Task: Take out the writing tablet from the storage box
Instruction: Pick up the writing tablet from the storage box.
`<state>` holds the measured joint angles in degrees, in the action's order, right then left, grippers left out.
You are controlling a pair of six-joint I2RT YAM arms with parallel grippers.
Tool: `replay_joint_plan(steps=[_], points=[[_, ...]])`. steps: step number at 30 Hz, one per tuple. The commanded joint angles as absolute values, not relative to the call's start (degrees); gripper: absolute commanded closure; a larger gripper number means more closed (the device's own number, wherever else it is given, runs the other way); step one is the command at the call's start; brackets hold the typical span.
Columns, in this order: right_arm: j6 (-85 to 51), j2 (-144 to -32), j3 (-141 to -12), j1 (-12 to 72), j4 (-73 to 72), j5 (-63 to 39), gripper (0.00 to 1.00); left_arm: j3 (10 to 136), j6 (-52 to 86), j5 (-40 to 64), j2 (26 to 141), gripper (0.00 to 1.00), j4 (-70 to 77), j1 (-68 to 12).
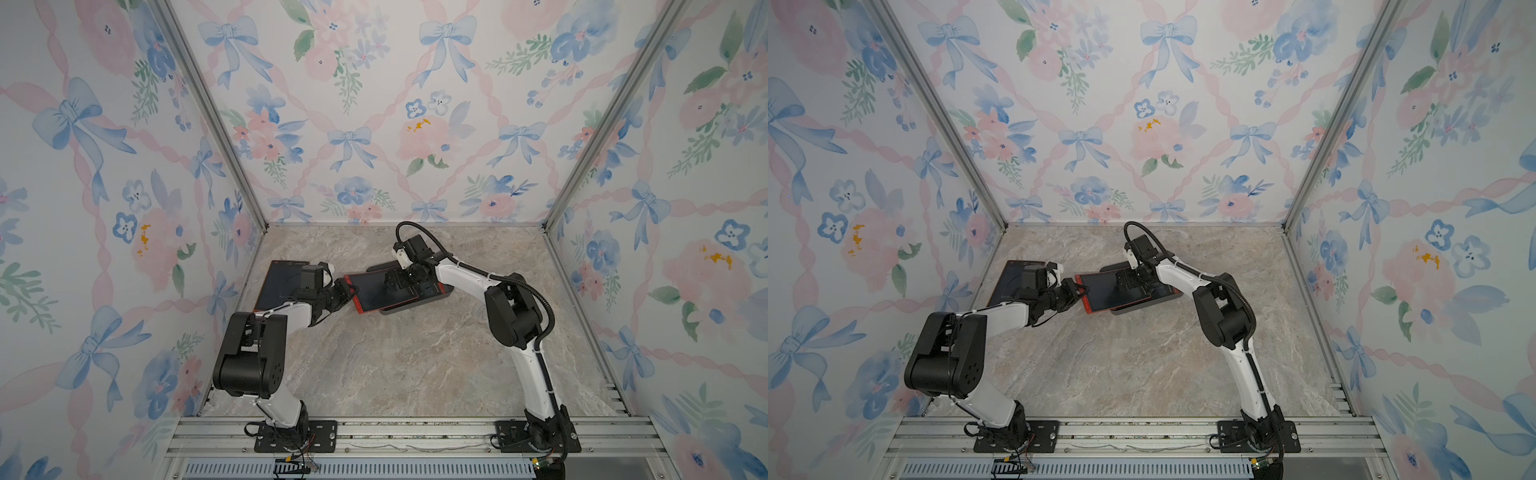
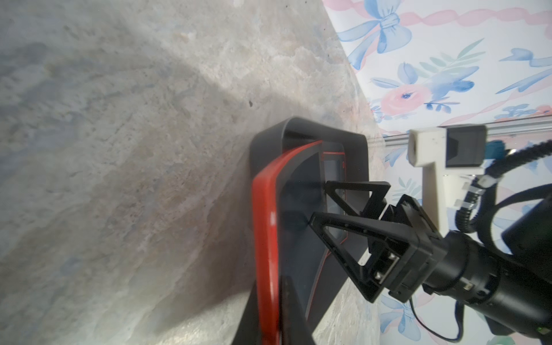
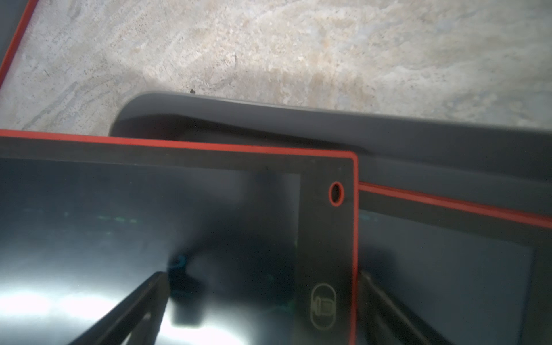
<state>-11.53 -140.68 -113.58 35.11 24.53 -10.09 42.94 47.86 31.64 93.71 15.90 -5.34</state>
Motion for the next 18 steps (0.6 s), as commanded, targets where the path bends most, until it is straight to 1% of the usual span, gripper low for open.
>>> replay_joint_plan(steps=[1, 4, 11, 18], points=[[-13.4, -141.7, -110.8, 35.2, 25.3, -14.0, 0.03, 43.6, 46.2, 33.3, 95.3, 0.96, 16.7, -5.8], [-14.4, -138.3, -108.7, 34.0, 23.1, -14.3, 0.03, 43.8, 46.4, 33.4, 95.1, 1.00, 16.9, -5.9], [-14.1, -128.7, -104.0, 32.3, 18.5, -12.3, 0.03, 43.7, 48.8, 35.0, 94.6, 1.00, 18.9, -5.2], [-13.2, -120.8, -99.9, 31.0, 15.1, -9.7, 0.03, 42.1, 52.1, 35.9, 89.7, 1.00, 20.7, -2.0]])
